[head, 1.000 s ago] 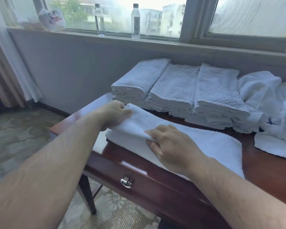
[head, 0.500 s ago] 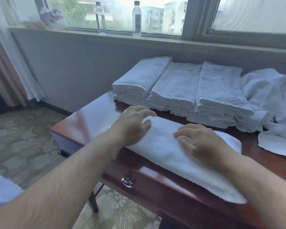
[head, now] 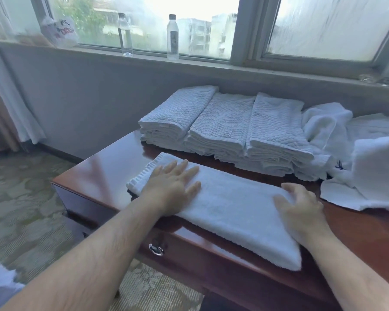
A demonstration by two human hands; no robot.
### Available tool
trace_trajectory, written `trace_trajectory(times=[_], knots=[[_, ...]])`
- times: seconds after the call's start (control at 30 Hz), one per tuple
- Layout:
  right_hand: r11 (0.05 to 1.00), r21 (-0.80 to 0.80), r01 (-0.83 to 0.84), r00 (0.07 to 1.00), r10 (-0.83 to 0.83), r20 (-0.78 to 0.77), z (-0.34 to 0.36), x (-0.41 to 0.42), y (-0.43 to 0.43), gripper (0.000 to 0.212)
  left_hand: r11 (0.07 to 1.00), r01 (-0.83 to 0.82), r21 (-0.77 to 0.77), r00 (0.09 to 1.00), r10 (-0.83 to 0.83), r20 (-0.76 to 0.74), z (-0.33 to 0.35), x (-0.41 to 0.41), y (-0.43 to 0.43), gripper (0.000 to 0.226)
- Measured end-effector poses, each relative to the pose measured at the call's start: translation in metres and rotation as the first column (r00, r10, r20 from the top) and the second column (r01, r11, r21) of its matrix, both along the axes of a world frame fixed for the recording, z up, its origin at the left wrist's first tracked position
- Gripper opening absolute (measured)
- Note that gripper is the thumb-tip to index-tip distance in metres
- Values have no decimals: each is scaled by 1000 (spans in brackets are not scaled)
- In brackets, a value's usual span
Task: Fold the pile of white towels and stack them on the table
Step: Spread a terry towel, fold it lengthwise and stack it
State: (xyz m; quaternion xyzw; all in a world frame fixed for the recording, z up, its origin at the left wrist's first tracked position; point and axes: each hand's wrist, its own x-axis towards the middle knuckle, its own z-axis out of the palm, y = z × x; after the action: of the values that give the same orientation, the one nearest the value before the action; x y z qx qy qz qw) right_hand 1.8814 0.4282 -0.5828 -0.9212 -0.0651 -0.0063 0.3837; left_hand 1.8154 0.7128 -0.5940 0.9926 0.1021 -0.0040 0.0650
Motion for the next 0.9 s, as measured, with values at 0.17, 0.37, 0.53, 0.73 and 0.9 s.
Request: trace_trajectory(times=[0.17,0.37,0.53,0.73,0.9], knots=[[945,294,143,960,-60,-274,22,-16,-28,55,1000,7,14,1000,-7,11,2,-4,-2,60],[728,684,-49,847,393,-358,18,-37,-47,71,1000,6,0,1000,-6,26,-2,-14,-13,61],[610,766,-204,889,443,-115,30,-46,-44,34,1000,-2,10,999,2,54,-4,-21,-31,62],[424,868,-258,891,451,44,73,-50,-37,29,842,387,-376,857,-177,485,-2,-45,-67,53],[342,889,-306,856,508,99,107,-48,-24,47,604,491,-628,854,-190,485,8,-64,-82,59]])
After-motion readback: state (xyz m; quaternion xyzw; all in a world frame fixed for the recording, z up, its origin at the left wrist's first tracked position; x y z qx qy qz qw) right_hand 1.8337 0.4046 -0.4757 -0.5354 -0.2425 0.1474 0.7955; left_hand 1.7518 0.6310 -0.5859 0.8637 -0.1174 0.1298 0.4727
